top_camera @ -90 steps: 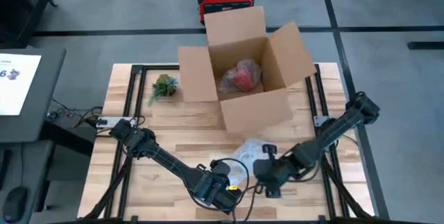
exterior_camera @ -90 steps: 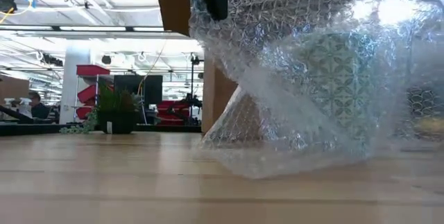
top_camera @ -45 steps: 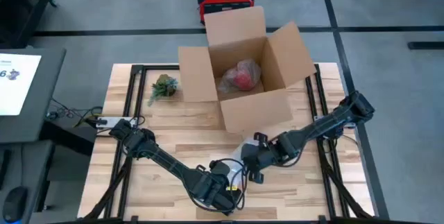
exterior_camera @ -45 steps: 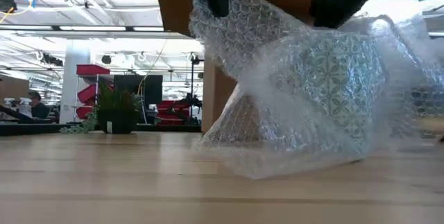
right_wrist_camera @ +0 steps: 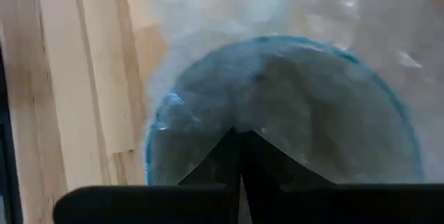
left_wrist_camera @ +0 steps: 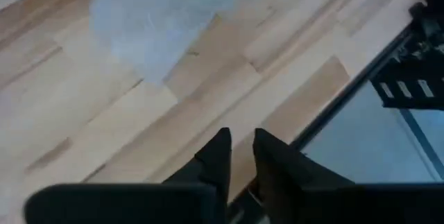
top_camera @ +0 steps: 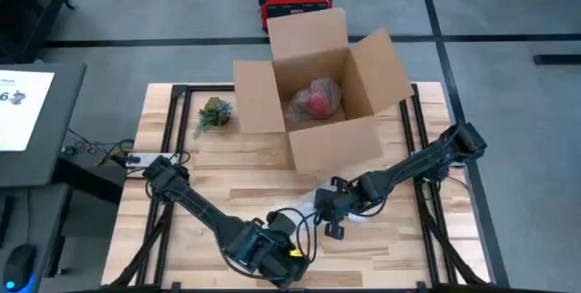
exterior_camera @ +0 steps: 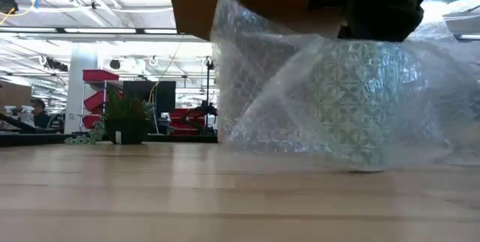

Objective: Wrap mug
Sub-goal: Wrap the white mug with bubble wrap

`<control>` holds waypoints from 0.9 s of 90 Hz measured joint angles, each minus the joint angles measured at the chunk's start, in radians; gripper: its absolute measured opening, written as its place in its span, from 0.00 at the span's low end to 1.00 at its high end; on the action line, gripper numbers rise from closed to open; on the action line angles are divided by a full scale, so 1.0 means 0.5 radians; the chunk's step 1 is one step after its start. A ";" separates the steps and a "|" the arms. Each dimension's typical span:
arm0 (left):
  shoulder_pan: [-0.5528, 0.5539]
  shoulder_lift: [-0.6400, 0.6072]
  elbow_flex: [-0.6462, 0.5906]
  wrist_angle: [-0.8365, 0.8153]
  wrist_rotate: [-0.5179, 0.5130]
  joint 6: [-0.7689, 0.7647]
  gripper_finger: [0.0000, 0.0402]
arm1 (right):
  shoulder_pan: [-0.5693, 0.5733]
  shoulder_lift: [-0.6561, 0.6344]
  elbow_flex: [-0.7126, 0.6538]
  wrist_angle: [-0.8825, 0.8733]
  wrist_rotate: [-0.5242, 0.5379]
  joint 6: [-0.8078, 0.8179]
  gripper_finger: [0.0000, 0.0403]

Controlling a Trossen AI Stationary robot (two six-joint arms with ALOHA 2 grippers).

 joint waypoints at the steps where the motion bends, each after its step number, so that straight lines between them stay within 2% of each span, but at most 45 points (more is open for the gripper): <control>1: -0.002 -0.005 0.000 -0.012 -0.001 -0.005 0.17 | 0.000 0.004 0.002 -0.003 -0.011 0.000 0.00; 14: -0.018 -0.042 0.001 -0.311 -0.093 -0.096 0.19 | 0.012 0.019 0.083 -0.122 -0.062 0.011 0.00; 21: -0.018 -0.031 -0.035 -0.420 -0.073 -0.101 0.19 | 0.009 0.025 0.169 -0.260 -0.092 0.013 0.00; 29: -0.015 -0.026 -0.060 -0.402 -0.046 -0.105 0.18 | -0.001 0.030 0.266 -0.398 -0.100 0.013 0.00; 40: -0.019 -0.028 -0.060 -0.309 -0.050 -0.103 0.16 | -0.049 0.033 0.288 -0.395 -0.076 0.013 0.00; 60: -0.046 -0.058 -0.054 -0.124 -0.040 -0.017 0.13 | -0.140 0.254 0.304 -0.346 -0.119 -0.057 0.00; 81: -0.093 -0.065 0.106 -0.134 -0.033 0.048 0.13 | -0.143 0.360 0.446 -0.497 -0.119 -0.147 0.00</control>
